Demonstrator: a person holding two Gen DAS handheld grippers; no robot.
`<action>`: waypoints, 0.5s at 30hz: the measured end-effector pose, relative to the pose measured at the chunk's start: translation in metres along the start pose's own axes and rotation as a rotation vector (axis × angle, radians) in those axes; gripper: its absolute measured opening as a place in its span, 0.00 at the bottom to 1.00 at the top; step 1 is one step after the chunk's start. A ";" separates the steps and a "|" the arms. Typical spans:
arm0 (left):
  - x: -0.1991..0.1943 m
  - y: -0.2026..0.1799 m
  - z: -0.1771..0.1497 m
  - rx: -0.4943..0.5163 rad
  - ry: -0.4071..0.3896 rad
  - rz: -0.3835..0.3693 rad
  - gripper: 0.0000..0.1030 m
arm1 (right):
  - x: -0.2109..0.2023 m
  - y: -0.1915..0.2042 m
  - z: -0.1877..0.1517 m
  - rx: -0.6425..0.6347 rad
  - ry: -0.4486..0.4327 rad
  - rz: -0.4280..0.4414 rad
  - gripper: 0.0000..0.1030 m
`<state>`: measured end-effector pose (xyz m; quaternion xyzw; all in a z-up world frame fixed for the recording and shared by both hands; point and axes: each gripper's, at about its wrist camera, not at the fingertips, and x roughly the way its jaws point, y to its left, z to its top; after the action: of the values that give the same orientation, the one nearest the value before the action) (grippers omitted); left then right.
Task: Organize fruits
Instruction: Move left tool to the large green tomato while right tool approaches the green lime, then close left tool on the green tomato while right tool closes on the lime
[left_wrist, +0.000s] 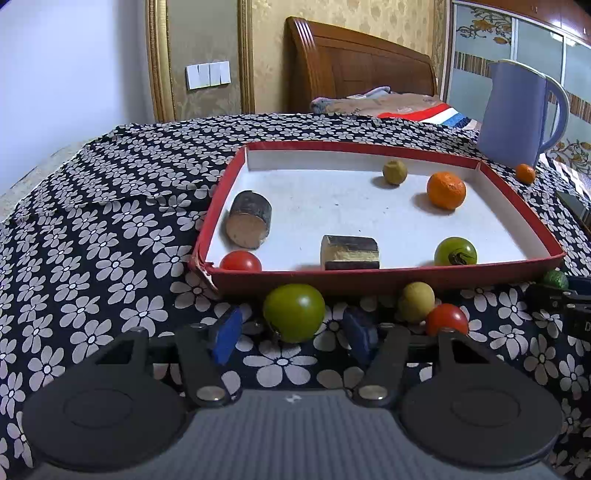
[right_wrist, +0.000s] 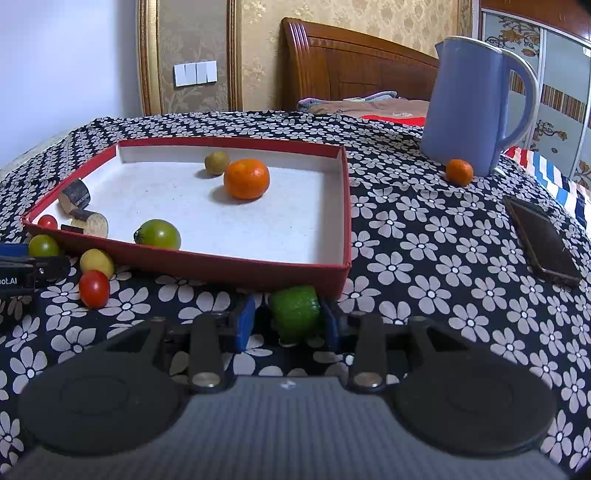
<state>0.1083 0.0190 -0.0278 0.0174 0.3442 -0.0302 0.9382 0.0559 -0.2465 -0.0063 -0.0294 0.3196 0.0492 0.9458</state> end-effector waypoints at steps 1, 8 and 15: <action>0.000 0.000 0.000 -0.002 0.000 0.006 0.51 | 0.000 0.000 0.000 0.000 -0.001 -0.004 0.34; -0.003 0.010 0.003 -0.071 0.011 -0.035 0.33 | -0.001 -0.001 0.000 0.000 -0.001 -0.007 0.32; -0.006 0.007 0.001 -0.051 0.005 -0.025 0.32 | -0.004 -0.003 -0.001 0.008 -0.001 -0.005 0.29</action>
<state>0.1046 0.0265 -0.0231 -0.0110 0.3474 -0.0332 0.9371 0.0529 -0.2501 -0.0046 -0.0264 0.3191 0.0458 0.9462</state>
